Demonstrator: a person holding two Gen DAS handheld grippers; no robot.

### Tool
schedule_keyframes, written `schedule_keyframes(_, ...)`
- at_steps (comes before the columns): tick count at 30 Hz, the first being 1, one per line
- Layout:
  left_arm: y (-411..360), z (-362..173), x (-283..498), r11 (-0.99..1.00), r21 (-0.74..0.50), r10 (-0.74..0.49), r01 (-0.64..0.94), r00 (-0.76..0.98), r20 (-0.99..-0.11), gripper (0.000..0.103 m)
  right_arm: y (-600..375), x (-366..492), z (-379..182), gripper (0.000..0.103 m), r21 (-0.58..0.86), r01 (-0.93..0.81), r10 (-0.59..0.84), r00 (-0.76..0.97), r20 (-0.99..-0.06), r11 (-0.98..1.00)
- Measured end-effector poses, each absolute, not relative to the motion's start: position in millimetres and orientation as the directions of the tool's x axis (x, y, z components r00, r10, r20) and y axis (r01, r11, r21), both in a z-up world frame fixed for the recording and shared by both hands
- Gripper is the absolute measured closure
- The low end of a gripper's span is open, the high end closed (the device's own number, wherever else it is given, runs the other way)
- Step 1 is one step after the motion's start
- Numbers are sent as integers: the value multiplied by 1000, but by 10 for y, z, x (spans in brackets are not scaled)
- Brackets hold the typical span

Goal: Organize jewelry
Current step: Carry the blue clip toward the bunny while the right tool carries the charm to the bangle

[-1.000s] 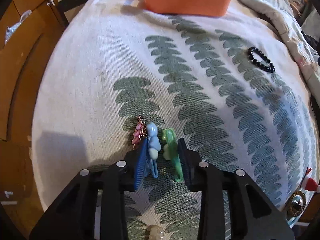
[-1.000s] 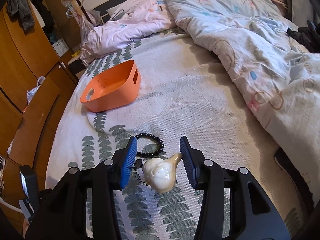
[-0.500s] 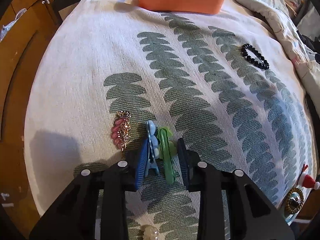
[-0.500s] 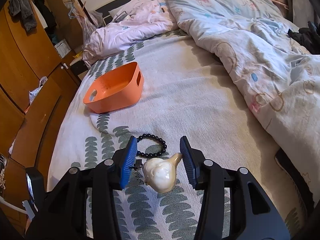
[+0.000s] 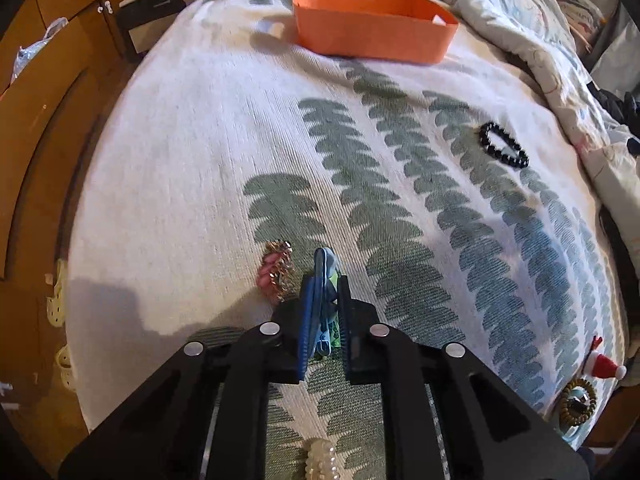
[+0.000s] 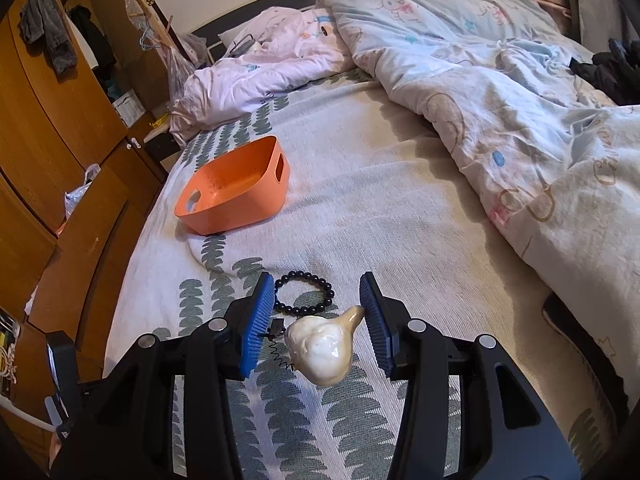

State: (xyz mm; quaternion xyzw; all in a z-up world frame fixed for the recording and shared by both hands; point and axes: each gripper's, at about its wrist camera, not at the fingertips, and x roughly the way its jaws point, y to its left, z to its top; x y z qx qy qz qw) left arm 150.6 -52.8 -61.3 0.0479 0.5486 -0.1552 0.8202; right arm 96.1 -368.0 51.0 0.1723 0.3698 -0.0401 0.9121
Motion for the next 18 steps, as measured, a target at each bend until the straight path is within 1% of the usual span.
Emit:
schedule_keyframes(11,-383,-345,1350,949,-106,-225,296,404,-887,91,-3614,789,609,57,298,182,70,738,-671,937)
schedule_keyframes(18,-304,-155,1015,953,-101,-228,285,462,-857,91,-3389,169,669,57,328,145,103,767,-633,934)
